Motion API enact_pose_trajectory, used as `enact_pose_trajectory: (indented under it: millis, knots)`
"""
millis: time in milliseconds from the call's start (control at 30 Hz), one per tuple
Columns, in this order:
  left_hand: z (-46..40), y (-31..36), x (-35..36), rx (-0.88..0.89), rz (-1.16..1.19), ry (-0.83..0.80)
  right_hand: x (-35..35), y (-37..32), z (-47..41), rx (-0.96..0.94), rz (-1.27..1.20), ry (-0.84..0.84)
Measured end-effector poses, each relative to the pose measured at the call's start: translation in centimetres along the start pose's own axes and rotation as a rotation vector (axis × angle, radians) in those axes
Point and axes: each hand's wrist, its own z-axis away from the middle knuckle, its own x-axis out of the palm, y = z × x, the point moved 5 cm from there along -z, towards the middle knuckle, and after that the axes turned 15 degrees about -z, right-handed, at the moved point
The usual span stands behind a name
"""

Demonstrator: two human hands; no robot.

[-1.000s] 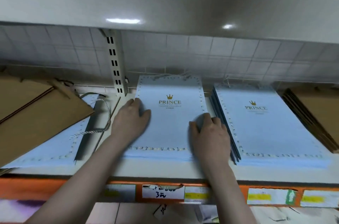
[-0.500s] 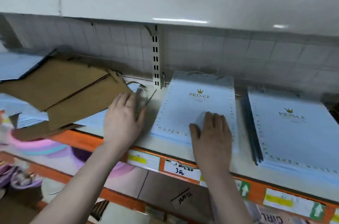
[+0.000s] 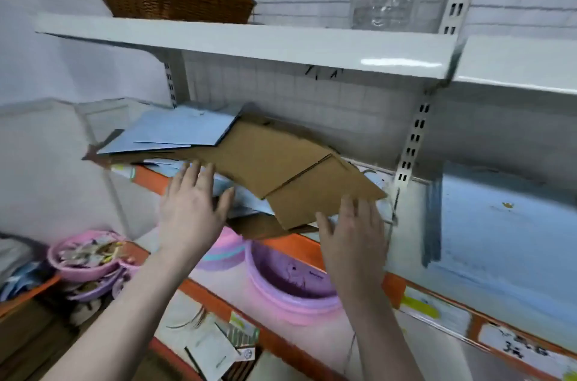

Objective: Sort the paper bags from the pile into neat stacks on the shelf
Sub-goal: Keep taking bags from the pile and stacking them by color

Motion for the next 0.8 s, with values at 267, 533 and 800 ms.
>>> enact_pose_trajectory:
  millis: [267,533,800]
  knots:
    - [-4.5,-15.4,1.3,-0.062,-0.058,0.023,8.2,-12.2,-0.4,-0.043,-0.088,0.012]
    - [-11.1,-20.8,5.5,-0.074,0.000,0.006,14.3,-17.8,-5.1,-0.048,-0.053,-0.082]
    - [-21.0,-19.3,11.4,0.073,-0.013,-0.106,19.3,-19.5,-12.0,0.015,-0.051,-0.038]
